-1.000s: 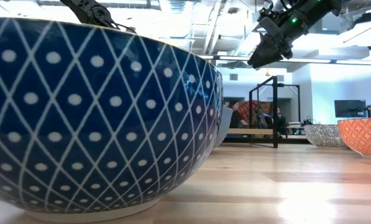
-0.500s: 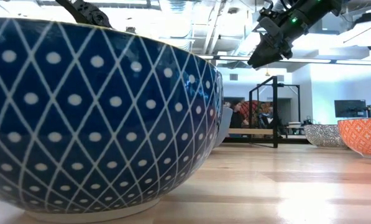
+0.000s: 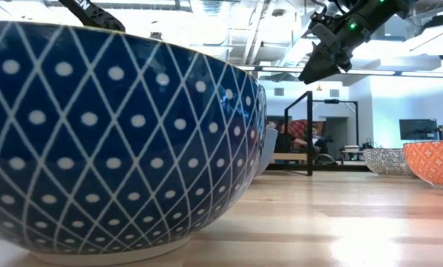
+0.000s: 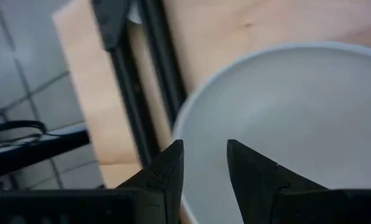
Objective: Place and stack bowls onto a shelf
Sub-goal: Put the white bowl on the shelf
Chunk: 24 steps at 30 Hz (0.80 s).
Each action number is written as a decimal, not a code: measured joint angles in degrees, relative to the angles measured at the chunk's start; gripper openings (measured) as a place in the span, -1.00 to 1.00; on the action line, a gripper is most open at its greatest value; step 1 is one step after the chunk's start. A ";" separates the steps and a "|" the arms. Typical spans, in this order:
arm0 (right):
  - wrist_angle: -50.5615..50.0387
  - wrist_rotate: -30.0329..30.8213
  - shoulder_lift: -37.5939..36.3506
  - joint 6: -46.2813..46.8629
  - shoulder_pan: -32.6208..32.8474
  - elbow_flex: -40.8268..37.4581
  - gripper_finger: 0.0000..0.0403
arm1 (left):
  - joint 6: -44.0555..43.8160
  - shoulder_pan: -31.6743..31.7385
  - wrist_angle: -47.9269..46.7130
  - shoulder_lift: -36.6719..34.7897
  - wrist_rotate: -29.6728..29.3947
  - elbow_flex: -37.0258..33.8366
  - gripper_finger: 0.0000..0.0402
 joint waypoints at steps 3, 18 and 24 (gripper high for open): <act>0.25 0.00 0.00 0.00 0.00 0.00 0.00 | -0.85 -2.09 1.04 0.35 1.43 0.22 -0.45; 1.53 0.00 0.00 0.40 -0.02 0.04 0.00 | -2.32 -12.93 -15.76 11.85 -6.48 15.09 -0.46; 1.30 0.00 0.00 0.00 -0.09 0.04 0.00 | -6.21 -14.11 -24.57 9.31 -10.40 17.21 -0.46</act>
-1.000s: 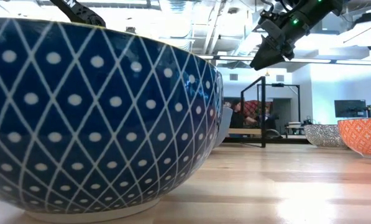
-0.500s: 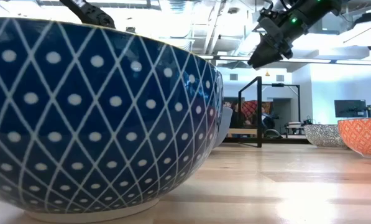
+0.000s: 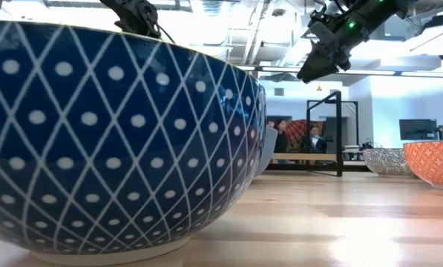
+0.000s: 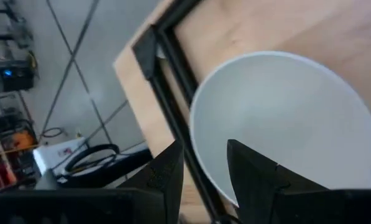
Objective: Place and stack bowls onto a shelf
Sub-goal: Put the white bowl on the shelf
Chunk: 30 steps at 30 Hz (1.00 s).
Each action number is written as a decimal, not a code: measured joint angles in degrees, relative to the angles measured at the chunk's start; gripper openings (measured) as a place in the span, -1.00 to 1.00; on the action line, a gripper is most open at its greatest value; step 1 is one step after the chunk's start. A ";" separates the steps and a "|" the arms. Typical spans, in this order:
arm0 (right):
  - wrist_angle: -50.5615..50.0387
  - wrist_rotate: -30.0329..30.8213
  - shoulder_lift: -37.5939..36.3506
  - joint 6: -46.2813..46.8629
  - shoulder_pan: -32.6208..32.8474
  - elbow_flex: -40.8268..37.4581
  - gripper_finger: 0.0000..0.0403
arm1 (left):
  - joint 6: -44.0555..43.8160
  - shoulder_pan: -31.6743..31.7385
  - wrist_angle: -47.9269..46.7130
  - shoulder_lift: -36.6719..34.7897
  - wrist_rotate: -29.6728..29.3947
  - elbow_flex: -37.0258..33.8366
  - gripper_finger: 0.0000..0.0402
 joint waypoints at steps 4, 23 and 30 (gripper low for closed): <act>-0.54 0.00 0.00 0.43 0.24 0.00 0.00 | -0.94 1.34 -1.40 -3.39 -2.14 -1.11 -0.46; -1.23 0.00 -0.02 0.46 0.20 0.00 0.00 | 4.17 17.60 30.37 -18.14 12.20 -20.59 -0.46; -1.32 0.00 -0.02 0.73 0.11 0.00 0.00 | 1.69 16.53 31.04 -17.30 10.43 -20.54 -0.46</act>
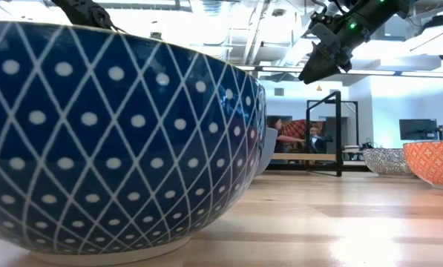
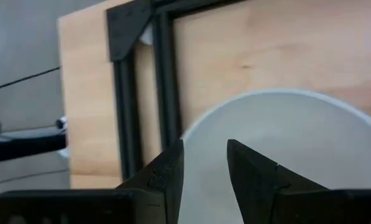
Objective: Place and stack bowls onto a shelf
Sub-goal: Put the white bowl on the shelf
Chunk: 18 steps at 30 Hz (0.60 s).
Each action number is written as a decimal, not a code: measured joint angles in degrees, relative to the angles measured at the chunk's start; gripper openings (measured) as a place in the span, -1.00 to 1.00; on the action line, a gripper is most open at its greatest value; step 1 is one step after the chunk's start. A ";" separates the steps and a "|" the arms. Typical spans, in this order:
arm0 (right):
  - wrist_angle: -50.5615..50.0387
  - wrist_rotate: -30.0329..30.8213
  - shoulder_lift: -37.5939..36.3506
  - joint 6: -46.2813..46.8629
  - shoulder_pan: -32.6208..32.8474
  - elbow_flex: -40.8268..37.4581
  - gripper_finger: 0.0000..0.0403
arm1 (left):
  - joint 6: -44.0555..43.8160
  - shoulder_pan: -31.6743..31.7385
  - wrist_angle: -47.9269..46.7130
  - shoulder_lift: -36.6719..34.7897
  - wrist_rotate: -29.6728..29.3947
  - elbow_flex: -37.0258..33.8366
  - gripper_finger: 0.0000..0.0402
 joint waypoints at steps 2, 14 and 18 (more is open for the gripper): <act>-0.03 -0.02 0.00 0.12 0.14 0.00 0.00 | -0.11 -0.17 -2.15 0.93 0.27 -0.08 -0.46; -1.42 -0.02 0.00 -0.32 0.37 0.00 0.00 | -10.39 -8.13 -19.67 1.74 9.78 -0.21 -0.46; -1.41 -0.02 0.00 -0.32 0.37 0.00 0.00 | -21.06 -11.31 -18.81 1.61 10.09 -2.85 -0.46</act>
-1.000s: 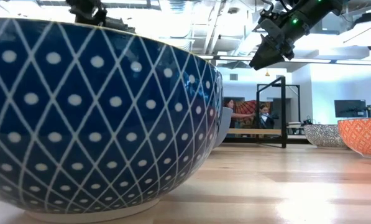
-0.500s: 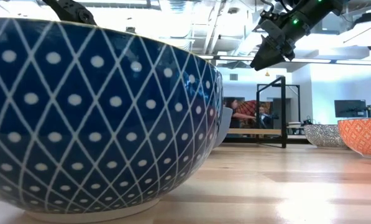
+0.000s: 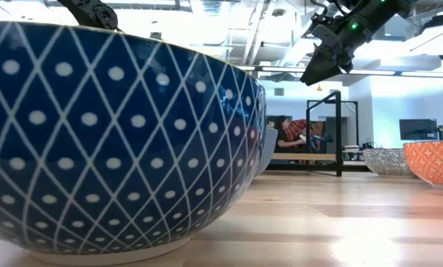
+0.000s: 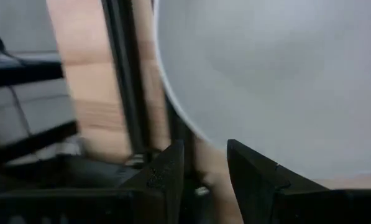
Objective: Place and stack bowls onto a shelf
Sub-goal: Put the white bowl on the shelf
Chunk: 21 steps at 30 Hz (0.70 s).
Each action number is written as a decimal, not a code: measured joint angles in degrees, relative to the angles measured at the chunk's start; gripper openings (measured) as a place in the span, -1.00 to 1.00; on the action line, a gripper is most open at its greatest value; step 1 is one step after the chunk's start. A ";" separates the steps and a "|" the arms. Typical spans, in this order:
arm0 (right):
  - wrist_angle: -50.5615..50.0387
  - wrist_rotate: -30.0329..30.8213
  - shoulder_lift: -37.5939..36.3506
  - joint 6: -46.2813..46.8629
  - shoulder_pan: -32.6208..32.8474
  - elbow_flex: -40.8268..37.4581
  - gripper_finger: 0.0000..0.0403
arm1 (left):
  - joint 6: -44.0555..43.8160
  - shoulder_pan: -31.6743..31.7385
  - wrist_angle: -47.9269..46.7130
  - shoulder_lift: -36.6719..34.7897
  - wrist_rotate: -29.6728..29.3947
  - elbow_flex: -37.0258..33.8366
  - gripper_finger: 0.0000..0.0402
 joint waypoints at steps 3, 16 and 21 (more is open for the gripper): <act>-0.04 0.00 0.00 -0.03 0.00 0.00 0.00 | -10.53 -1.96 1.43 0.00 0.51 -3.70 -0.45; 3.16 0.00 0.00 -1.30 -0.52 -2.68 0.00 | -19.79 -4.57 6.45 -0.04 3.82 -10.26 -0.45; 3.48 0.00 0.00 -1.09 -1.20 -3.02 0.00 | -19.36 -4.79 6.04 -1.43 -0.41 -6.72 -0.45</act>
